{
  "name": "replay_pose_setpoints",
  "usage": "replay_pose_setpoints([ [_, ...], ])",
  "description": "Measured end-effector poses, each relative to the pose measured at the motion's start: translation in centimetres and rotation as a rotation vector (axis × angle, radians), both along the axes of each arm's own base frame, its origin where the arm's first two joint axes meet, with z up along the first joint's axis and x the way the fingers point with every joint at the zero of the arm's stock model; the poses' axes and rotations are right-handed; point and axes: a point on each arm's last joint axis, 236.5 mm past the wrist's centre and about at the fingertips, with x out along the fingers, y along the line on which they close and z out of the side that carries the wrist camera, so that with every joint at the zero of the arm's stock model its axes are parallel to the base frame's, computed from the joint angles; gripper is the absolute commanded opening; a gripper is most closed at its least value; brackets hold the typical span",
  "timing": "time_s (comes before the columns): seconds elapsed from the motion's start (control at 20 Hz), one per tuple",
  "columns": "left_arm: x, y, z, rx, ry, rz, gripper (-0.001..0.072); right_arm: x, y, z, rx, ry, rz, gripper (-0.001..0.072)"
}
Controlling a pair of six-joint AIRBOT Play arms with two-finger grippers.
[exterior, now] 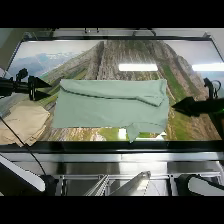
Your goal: Fold the shirts.
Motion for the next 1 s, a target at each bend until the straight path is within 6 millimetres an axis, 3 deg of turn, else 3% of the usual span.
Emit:
replay_pose_setpoints([
  [0.05, -1.4, 0.1, -0.3, 0.018, 0.033, -0.008, 0.0608, -1.6, 0.4, -0.7, 0.008, 0.041, -0.024, 0.0472],
  [0.2, -5.7, 0.1, -1.9, 0.079, 0.136, -0.032, 0.0608, -5.5, 1.8, -3.3, 0.043, 0.141, -0.104, 0.0484],
  [0.35, -8.5, 0.0, -3.4, 0.135, 0.199, -0.034, 0.0608, -7.0, 2.9, -5.4, 0.059, 0.187, -0.167, 0.0482],
  [0.55, -10.0, 0.0, -4.8, 0.185, 0.211, -0.011, 0.0608, -6.9, 4.8, -6.9, 0.072, 0.206, -0.191, 0.0478],
  [0.6, -10.2, 0.0, -5.1, 0.194, 0.213, -0.006, 0.0608, -6.7, 5.5, -7.1, 0.082, 0.208, -0.193, 0.0437],
  [0.65, -10.3, 0.1, -5.4, 0.204, 0.213, -0.001, 0.0608, -6.5, 6.1, -7.4, 0.082, 0.21, -0.193, 0.0315],
  [0.7, -10.3, 0.1, -5.6, 0.209, 0.211, 0.002, 0.0608, -6.4, 6.5, -7.6, 0.078, 0.209, -0.189, 0.0283],
  [1.0, -9.9, 1.0, -6.7, 0.278, 0.19, 0.017, 0.0608, -5.4, 8.1, -7.8, 0.094, 0.17, -0.185, 0.0283],
])
